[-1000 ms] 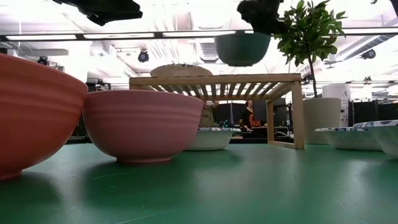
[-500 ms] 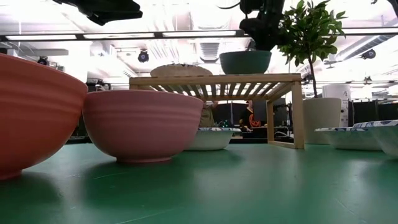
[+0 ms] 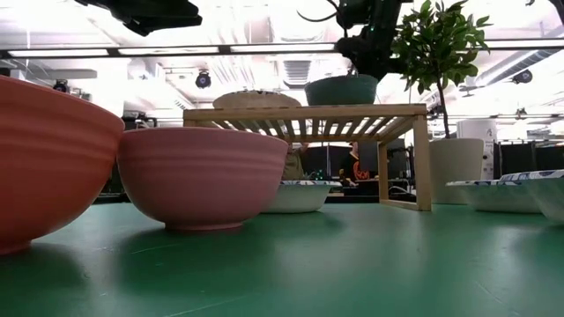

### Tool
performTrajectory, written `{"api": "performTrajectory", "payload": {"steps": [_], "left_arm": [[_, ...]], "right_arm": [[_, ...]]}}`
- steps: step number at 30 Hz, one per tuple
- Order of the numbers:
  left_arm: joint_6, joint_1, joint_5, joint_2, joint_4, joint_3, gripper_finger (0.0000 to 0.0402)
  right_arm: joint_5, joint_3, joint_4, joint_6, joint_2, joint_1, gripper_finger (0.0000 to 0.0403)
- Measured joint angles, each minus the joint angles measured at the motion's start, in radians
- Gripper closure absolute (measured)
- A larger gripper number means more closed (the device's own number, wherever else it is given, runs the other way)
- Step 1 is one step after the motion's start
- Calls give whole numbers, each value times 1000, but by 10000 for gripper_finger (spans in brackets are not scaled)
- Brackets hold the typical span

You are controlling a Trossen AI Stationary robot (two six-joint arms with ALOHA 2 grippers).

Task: Place and stack bowls onto a shelf
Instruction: Put the green bowl on the shelf, then stack the white patterned bowl on top of the white patterned bowl on the shelf

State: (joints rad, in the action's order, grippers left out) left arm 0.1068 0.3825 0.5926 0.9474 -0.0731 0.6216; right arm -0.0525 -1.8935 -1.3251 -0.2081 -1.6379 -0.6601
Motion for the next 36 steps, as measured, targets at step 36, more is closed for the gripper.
{"api": "performTrajectory", "payload": {"steps": [36], "left_arm": [[0, 0, 0, 0, -2, 0, 247]], "right_arm": [[-2, -194, -81, -160, 83, 405, 282]]}}
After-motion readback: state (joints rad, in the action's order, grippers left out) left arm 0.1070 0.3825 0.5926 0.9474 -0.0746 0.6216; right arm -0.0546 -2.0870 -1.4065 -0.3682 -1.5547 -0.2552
